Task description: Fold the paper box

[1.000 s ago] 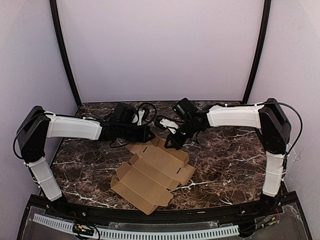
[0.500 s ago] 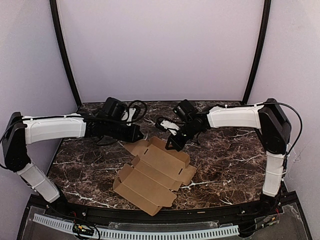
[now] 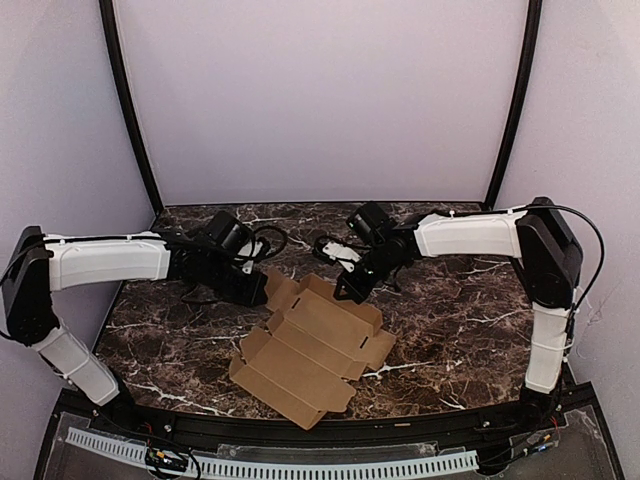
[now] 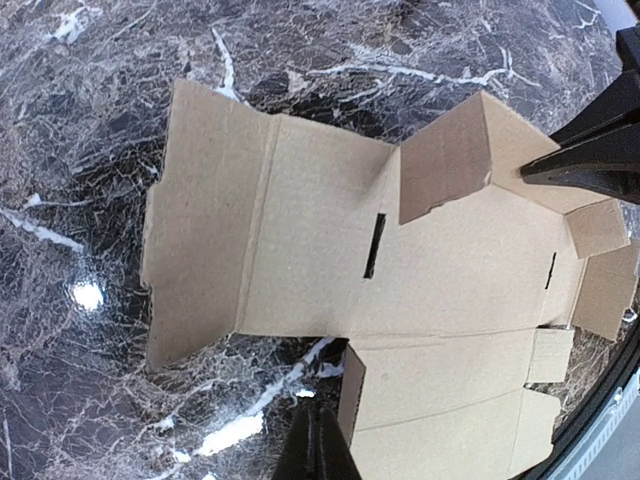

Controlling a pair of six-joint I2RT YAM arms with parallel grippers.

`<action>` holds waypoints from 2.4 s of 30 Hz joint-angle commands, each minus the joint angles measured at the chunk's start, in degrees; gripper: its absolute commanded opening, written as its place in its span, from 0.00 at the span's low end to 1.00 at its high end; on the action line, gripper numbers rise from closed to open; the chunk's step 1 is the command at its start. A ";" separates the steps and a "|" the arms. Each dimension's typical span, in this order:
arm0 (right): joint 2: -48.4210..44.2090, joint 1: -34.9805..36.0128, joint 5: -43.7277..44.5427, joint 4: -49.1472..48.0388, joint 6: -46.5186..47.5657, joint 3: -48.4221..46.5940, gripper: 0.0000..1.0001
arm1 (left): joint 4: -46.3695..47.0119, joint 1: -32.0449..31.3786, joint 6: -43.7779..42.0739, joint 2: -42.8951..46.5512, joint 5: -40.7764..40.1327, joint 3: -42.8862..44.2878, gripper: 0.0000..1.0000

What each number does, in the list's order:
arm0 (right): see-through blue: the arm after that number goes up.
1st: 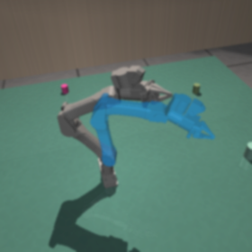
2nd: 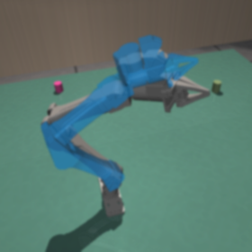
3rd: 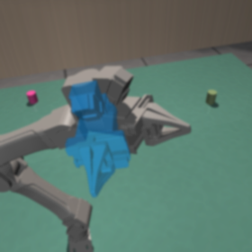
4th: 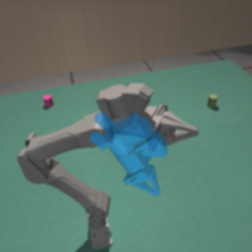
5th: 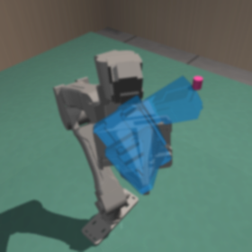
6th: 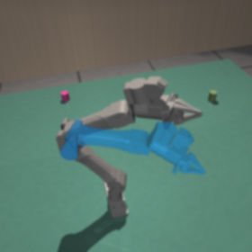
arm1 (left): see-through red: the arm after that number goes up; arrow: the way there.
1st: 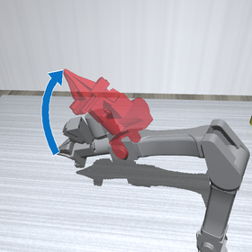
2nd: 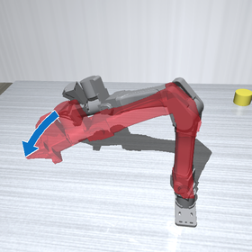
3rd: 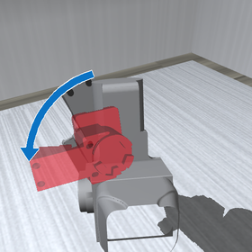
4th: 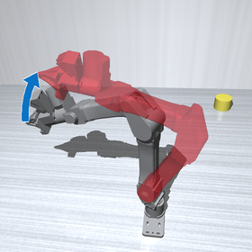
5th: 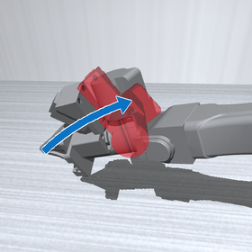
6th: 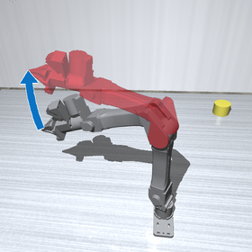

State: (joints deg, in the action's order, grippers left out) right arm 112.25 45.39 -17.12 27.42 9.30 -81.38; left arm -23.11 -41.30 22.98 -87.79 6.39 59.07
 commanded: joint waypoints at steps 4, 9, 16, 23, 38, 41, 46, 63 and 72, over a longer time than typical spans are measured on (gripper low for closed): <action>-0.89 0.67 1.56 -0.44 -0.07 -0.59 0.00 | -1.32 -0.19 0.92 -3.87 2.89 -1.70 0.01; -0.67 0.76 1.66 -0.28 -0.16 -0.95 0.00 | -0.45 -1.26 1.39 -5.71 3.93 -1.74 0.01; 0.28 0.84 1.63 -0.09 -0.32 -1.56 0.00 | 0.51 -3.11 1.81 -6.93 5.34 -0.58 0.01; 0.77 0.93 1.80 0.00 -0.60 -1.50 0.00 | 0.81 -6.07 2.77 -8.66 5.26 -0.27 0.01; 0.75 1.27 2.38 -0.29 -1.48 -0.57 0.00 | 4.75 -8.75 5.00 -12.22 5.61 -1.08 0.01; 0.29 1.44 2.68 -0.35 -1.42 0.09 0.00 | 6.43 -8.77 5.69 -13.79 5.45 -1.46 0.01; -0.48 1.72 3.11 -0.35 -1.23 1.24 0.00 | 8.08 -8.73 6.52 -15.36 4.37 -1.65 0.01; -4.60 3.09 20.96 -2.21 12.43 2.84 0.00 | -7.10 -5.65 0.35 3.06 -8.41 6.57 0.01; -9.19 5.79 29.74 -10.60 24.56 6.65 0.00 | -5.02 -0.57 0.66 10.80 -12.36 -0.06 0.02</action>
State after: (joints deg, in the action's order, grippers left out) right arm 105.80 49.56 7.11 23.00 26.48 -77.12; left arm -26.83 -43.59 23.90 -79.33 -3.38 63.16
